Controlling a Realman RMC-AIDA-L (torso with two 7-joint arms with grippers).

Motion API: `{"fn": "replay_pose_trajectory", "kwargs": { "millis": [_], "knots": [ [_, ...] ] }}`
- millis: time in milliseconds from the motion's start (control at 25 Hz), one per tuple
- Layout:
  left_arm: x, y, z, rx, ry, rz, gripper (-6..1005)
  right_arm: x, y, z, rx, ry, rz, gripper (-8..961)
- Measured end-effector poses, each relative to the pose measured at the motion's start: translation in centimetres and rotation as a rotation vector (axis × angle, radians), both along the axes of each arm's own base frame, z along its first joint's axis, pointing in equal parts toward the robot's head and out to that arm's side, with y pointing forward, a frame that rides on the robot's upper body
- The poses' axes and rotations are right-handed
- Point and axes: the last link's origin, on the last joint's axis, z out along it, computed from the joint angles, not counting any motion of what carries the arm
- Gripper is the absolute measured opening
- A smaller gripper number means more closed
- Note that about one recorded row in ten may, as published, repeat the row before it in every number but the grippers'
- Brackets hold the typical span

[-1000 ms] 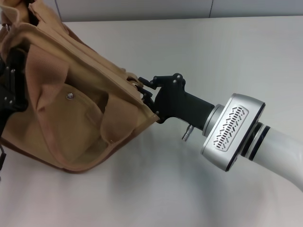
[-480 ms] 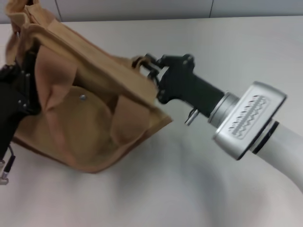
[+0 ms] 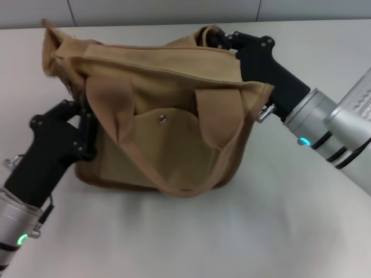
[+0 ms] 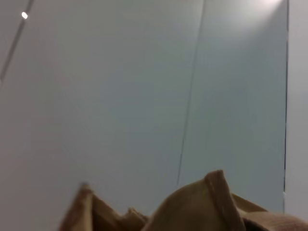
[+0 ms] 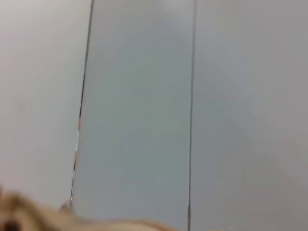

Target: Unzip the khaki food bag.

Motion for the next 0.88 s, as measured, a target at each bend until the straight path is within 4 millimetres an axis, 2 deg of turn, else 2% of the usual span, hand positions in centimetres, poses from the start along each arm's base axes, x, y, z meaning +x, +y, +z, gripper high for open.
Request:
{"fn": "replay_pose_trajectory", "kwargs": {
  "millis": [280, 440, 600, 720, 800, 880],
  "knots": [
    [0.6, 0.8, -2.1, -0.111, -0.025, 0.061, 79, 1.0, 0.8, 2.1, -0.016, 0.145, -0.080, 94],
    [0.4, 1.5, -2.0, -0.147, -0.102, 0.115, 113, 1.1, 0.8, 2.4, -0.001, 0.169, -0.086, 119],
    [0.6, 1.5, -1.1, -0.116, -0.101, 0.061, 181, 1.4, 0.6, 2.7, 0.010, 0.180, -0.093, 144],
    [0.6, 1.0, 0.2, -0.078, -0.096, -0.005, 303, 1.8, 0.1, 3.4, 0.036, 0.212, -0.083, 163],
    [0.6, 0.5, 1.0, -0.056, -0.090, -0.061, 385, 2.1, -0.6, 4.2, 0.052, 0.249, -0.061, 257],
    [0.7, -0.2, 2.2, -0.038, -0.081, -0.142, 545, 2.4, -1.0, 5.0, 0.053, 0.279, -0.040, 352]
  ]
}}
